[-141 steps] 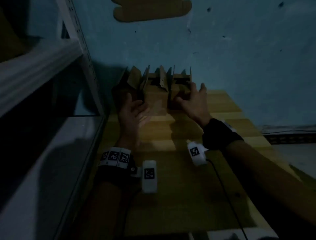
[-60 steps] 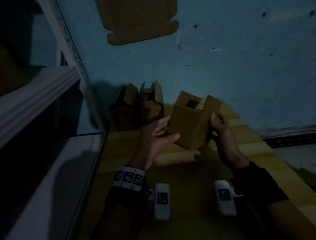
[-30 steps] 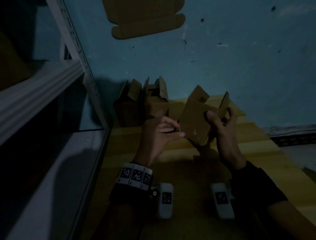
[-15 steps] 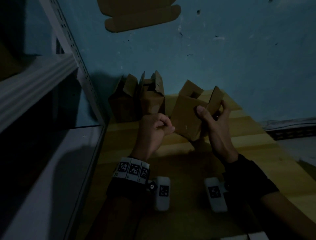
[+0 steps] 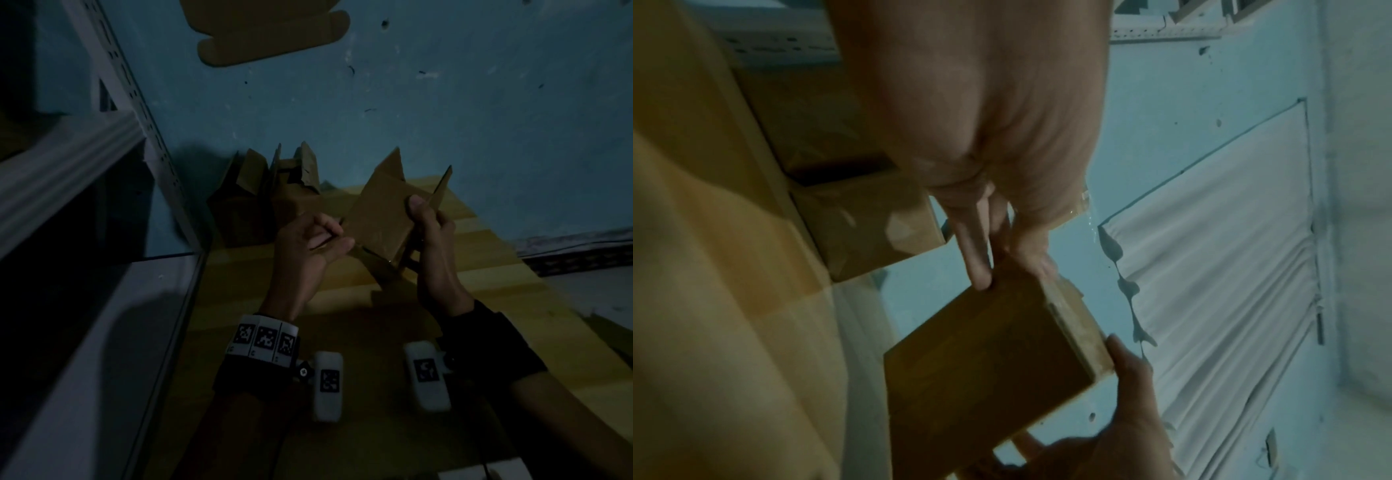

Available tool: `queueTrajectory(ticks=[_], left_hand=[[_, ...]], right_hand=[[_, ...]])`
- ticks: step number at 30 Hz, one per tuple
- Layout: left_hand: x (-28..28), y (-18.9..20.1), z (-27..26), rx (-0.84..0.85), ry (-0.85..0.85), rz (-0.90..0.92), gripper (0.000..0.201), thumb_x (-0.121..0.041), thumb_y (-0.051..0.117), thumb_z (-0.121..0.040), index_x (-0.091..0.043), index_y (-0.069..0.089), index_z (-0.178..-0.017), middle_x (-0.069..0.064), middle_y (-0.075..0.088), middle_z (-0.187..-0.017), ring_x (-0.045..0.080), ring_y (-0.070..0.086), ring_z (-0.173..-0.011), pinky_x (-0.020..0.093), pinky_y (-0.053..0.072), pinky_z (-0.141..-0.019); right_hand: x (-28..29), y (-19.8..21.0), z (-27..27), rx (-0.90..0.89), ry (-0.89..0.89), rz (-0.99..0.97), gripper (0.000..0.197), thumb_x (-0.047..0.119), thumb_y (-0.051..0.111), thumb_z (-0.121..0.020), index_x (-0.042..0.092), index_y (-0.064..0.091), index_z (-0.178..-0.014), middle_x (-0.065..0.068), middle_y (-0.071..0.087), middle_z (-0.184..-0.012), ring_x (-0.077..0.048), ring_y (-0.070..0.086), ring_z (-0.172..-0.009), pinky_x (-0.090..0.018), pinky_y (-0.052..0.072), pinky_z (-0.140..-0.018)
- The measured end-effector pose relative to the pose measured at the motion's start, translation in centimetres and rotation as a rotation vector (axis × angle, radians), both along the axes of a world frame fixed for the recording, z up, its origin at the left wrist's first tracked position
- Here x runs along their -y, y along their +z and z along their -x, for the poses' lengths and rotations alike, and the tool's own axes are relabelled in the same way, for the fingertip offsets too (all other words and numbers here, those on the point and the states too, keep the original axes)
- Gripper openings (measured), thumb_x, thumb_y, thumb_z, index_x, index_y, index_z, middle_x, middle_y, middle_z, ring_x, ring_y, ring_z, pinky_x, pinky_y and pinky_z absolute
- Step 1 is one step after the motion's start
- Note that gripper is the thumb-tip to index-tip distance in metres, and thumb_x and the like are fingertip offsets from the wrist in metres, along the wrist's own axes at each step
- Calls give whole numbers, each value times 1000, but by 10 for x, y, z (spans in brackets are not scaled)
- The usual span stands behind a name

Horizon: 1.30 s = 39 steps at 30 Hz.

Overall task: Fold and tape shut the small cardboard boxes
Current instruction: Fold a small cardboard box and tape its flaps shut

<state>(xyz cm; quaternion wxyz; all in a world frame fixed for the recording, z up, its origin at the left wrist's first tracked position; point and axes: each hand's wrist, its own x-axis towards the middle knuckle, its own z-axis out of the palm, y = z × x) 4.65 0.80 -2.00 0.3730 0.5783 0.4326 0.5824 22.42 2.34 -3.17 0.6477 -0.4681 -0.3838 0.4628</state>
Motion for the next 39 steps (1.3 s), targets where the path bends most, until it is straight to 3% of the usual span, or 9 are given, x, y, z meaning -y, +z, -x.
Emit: queueTrajectory(ticks=[3,7,10,17,26,29,32,35,39], left_hand=[[1,4,2,123,-56,-16,32,17,75,-71,0,61,-95,7,70,-104,7,70,-99,21,56,-78],[3,6,1,40,-96,-53,36,16,79,-65,-7,73,-92,-1,68,-113,7,69,-103,21,57,-75],[1,3,3,64,-122,-67,37,19,78,-61,0,73,-92,-4,68,-108,8,71,-98,22,58,-73],[-3,-3,6,56,-73,-87,29,21,74,-66,-5,72,-79,-2,69,-102,1,69,-96,17,55,-75],[-6,-7,11,-20,-104,-164,30,20,71,-70,-9,67,-75,-4,67,-106,-1,66,-101,17,53,-81],[-5,-5,13,-55,-113,-139,18,16,74,-70,2,71,-80,-3,67,-107,0,67,-101,16,53,-82],[-1,1,11,-71,-100,-98,12,1,77,-75,-2,74,-87,-3,71,-100,7,71,-95,16,54,-80],[-1,4,10,42,-18,19,4,-6,76,-82,-3,74,-81,-2,74,-81,16,74,-79,25,58,-72],[-5,-4,13,-140,106,23,18,-11,88,-69,-5,72,-67,1,76,-85,13,73,-89,39,60,-82]], right_hand=[[-1,1,-2,15,4,-6,103,66,71,-76,12,28,-151,3,61,-124,4,71,-85,-24,57,-70],[2,0,-1,41,28,-14,87,54,62,-86,16,21,-153,12,56,-118,14,67,-78,-13,53,-61],[3,2,0,32,35,-11,92,56,62,-81,16,21,-153,11,56,-118,14,67,-76,-12,53,-57],[1,0,1,33,49,-37,98,55,76,-79,17,22,-152,7,58,-122,9,69,-81,-12,54,-59],[2,0,1,-10,62,-16,92,52,67,-78,14,24,-150,3,59,-119,6,71,-78,-17,56,-56],[2,0,1,2,55,-19,97,55,75,-78,15,25,-151,2,59,-124,2,72,-84,-19,57,-61],[1,2,-3,38,39,-44,98,57,68,-75,17,24,-153,2,57,-130,1,70,-92,-21,56,-70],[3,3,-2,95,46,-106,95,51,77,-82,17,23,-152,9,56,-123,11,68,-90,-13,56,-68],[5,0,2,143,32,-140,100,44,82,-77,17,22,-152,11,54,-123,14,65,-94,-9,54,-74]])
